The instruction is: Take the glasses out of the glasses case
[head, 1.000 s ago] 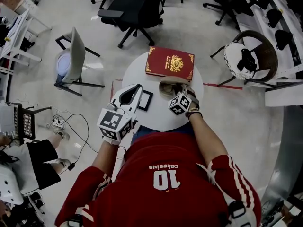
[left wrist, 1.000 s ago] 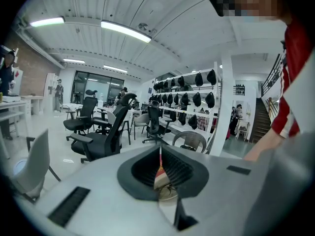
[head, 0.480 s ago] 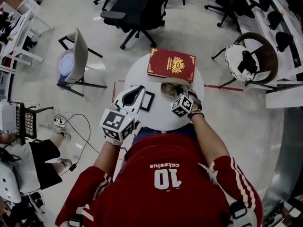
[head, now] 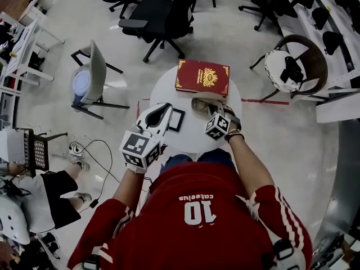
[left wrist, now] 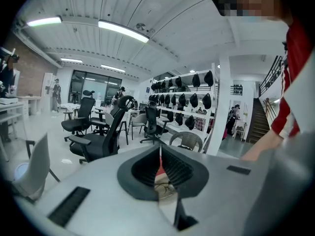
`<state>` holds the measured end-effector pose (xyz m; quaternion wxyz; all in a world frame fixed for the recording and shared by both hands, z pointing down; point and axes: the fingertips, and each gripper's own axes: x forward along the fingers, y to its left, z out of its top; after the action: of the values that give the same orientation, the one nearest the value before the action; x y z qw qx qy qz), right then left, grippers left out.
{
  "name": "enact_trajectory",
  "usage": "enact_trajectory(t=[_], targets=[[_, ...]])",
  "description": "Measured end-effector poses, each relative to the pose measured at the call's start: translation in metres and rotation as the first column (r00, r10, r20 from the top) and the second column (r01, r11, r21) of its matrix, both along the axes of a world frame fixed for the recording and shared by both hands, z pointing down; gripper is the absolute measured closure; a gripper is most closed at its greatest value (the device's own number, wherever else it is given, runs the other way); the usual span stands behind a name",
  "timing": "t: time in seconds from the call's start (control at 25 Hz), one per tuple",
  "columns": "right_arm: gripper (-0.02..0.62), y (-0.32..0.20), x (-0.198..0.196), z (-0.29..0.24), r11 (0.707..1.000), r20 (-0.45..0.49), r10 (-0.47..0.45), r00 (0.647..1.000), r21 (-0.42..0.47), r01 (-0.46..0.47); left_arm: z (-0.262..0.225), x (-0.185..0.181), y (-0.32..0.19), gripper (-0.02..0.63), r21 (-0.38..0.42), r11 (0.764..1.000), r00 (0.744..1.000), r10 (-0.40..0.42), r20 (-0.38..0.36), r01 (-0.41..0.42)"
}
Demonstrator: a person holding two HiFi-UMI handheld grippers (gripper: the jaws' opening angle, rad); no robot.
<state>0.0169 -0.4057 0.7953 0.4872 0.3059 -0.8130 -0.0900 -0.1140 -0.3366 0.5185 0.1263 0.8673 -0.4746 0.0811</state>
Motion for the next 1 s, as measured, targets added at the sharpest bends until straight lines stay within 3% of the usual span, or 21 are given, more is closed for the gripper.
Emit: enact_trajectory(t=[0.28, 0.6, 1.0], targets=[[0.568, 0.013, 0.005, -0.018, 0.999, 0.026, 0.035, 0.999, -0.025, -0.034, -0.014, -0.004, 0.009, 0.588, -0.013, 1.0, 1.0, 0.005, -0.002, -0.005], [0.568, 0.021, 0.014, -0.062, 0.993, 0.121, 0.121, 0.985, -0.003, -0.122, -0.028, -0.004, 0.014, 0.588, 0.0, 1.0, 1.0, 0.02, -0.022, -0.02], [0.568, 0.047, 0.006, -0.133, 0.973, 0.348, 0.22, 0.911, -0.012, -0.23, -0.042, -0.011, 0.028, 0.588, 0.039, 0.998, 0.998, 0.047, -0.032, -0.046]])
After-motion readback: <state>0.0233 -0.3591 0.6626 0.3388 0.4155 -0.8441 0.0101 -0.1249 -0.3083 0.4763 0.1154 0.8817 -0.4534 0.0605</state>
